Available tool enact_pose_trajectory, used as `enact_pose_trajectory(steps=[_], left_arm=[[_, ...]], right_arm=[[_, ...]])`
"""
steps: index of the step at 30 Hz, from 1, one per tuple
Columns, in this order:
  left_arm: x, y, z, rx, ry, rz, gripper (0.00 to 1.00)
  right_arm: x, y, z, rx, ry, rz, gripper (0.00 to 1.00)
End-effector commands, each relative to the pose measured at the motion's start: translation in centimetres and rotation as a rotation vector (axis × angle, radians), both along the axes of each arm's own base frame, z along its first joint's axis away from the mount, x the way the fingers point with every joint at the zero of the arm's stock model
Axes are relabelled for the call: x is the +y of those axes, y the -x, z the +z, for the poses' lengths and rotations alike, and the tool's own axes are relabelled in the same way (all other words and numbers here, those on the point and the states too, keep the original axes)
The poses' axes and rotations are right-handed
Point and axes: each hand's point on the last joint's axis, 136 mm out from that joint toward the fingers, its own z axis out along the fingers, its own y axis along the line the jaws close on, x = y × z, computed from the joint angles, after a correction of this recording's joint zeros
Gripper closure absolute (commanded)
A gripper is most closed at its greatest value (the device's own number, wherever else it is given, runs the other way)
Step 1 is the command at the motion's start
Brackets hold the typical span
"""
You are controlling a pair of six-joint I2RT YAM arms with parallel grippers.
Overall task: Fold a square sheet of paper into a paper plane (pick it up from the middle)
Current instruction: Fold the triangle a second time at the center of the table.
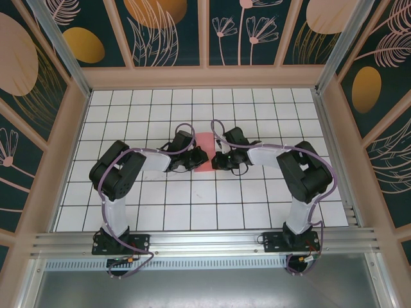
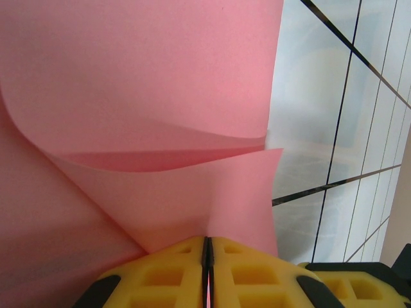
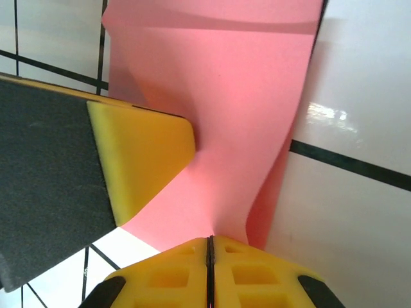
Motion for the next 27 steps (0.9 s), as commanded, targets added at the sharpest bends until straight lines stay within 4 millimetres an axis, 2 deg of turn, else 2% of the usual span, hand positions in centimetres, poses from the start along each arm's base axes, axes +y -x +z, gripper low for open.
enact_pose_trajectory(steps=[1, 6, 8, 14, 17, 21, 27], left_arm=[[3.2, 1.0, -3.6, 0.063, -0.147, 0.071, 0.88], [3.3, 1.0, -3.7, 0.064, -0.153, 0.075, 0.89], [3.4, 1.0, -3.7, 0.065, -0.156, 0.076, 0.88], [3.4, 1.0, -3.7, 0.064, -0.155, 0.076, 0.88], [3.3, 1.0, -3.5, 0.062, -0.152, 0.074, 0.88], [3.2, 1.0, -3.5, 0.060, -0.149, 0.071, 0.88], [3.2, 1.1, -3.5, 0.061, -0.147, 0.068, 0.88]], right_arm=[[-0.9, 0.6, -1.6, 0.048, 0.039, -0.019, 0.89], [-1.5, 0.7, -2.5, 0.061, 0.072, -0.021, 0.89], [-1.4, 0.7, -2.1, 0.056, 0.062, -0.012, 0.89], [0.0, 0.0, 1.6, -0.002, -0.039, 0.024, 0.88], [0.2, -0.5, 2.8, -0.021, -0.061, 0.024, 0.87], [0.2, -0.2, 2.1, 0.001, -0.054, 0.027, 0.87], [-0.5, 1.4, 0.3, 0.058, -0.028, 0.038, 0.88]])
